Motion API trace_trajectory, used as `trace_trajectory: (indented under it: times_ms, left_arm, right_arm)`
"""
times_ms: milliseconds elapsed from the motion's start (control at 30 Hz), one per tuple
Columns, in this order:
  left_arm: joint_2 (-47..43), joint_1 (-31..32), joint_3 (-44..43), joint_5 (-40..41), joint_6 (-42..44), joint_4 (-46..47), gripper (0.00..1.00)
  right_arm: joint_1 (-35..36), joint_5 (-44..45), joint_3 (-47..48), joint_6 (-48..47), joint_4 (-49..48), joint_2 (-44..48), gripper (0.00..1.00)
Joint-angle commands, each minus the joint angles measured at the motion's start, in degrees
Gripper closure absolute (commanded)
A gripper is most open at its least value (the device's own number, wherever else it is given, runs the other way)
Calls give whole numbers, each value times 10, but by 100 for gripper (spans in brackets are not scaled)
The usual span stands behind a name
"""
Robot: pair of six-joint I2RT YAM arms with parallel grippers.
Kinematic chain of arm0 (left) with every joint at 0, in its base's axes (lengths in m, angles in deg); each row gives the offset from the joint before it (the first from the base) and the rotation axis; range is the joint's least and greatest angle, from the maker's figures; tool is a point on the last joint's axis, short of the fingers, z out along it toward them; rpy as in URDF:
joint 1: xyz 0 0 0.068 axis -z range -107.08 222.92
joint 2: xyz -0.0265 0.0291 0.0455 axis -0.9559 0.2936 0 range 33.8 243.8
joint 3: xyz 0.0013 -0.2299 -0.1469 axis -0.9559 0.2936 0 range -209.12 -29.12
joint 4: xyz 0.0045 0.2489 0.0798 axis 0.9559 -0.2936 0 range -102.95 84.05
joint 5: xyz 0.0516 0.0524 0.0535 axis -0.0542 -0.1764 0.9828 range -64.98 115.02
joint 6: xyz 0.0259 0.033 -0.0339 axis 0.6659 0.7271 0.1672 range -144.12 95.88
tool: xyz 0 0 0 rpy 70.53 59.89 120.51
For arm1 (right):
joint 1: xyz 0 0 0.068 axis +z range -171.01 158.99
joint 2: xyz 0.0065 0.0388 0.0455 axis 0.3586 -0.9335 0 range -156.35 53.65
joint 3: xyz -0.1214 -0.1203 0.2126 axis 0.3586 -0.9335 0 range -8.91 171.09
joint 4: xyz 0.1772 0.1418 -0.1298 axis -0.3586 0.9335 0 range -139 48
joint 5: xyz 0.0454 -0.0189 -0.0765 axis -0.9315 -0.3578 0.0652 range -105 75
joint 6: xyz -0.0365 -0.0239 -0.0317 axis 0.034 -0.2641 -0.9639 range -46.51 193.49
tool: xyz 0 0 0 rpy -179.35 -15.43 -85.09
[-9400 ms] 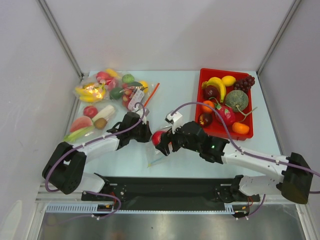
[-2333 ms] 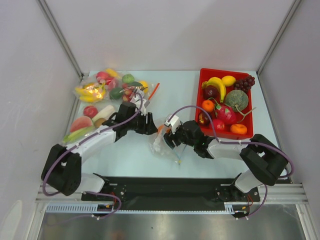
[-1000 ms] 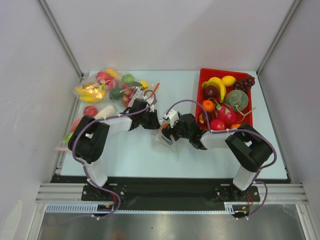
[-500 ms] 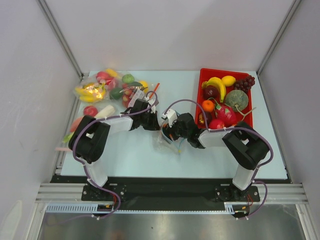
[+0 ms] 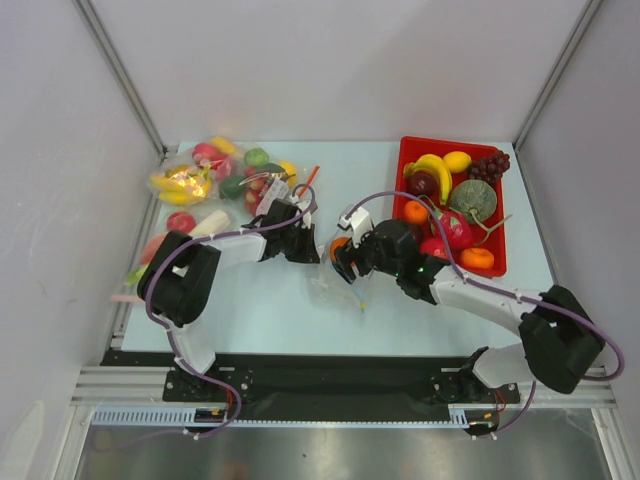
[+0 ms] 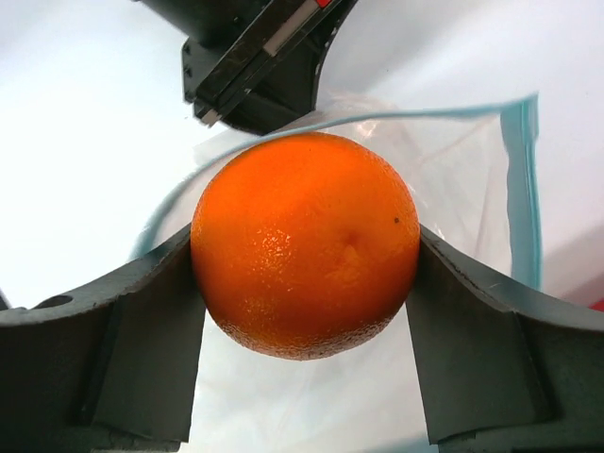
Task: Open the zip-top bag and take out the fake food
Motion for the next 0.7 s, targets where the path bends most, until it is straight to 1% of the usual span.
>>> trace_trajectory:
  times_ms: [0, 167, 267, 400, 433, 500, 533, 633, 667]
  left_arm:
    - [-15, 4, -18, 7, 10, -5, 100]
    - [-20, 3, -16, 9, 12, -5, 100]
    - [-26, 3, -16, 8, 12, -5, 100]
    - [-32, 4, -16, 8, 12, -8, 100]
    - [-33, 4, -16, 8, 12, -8, 100]
    - [-36, 3, -15, 9, 12, -8, 100]
    - [-39, 3, -14, 9, 12, -8, 100]
    - [-45, 3, -11, 10, 12, -9, 100]
    - [-48, 3, -10, 10, 13, -9, 100]
  right_arm:
    - [5, 12, 0, 16, 79, 53, 66]
    - [3, 29, 3, 31, 149, 140, 66]
    - [-17, 46, 11, 37, 188, 177, 66]
    - [-86, 57, 12, 34, 225, 235, 66]
    - [-127, 57, 12, 32, 230, 243, 66]
    - [-175, 54, 14, 40, 244, 251, 66]
    - [-224, 50, 18, 46, 246, 249, 66]
    - [-291, 48, 42, 79, 262, 221, 66]
    - [-326, 59, 49, 87, 272, 212, 66]
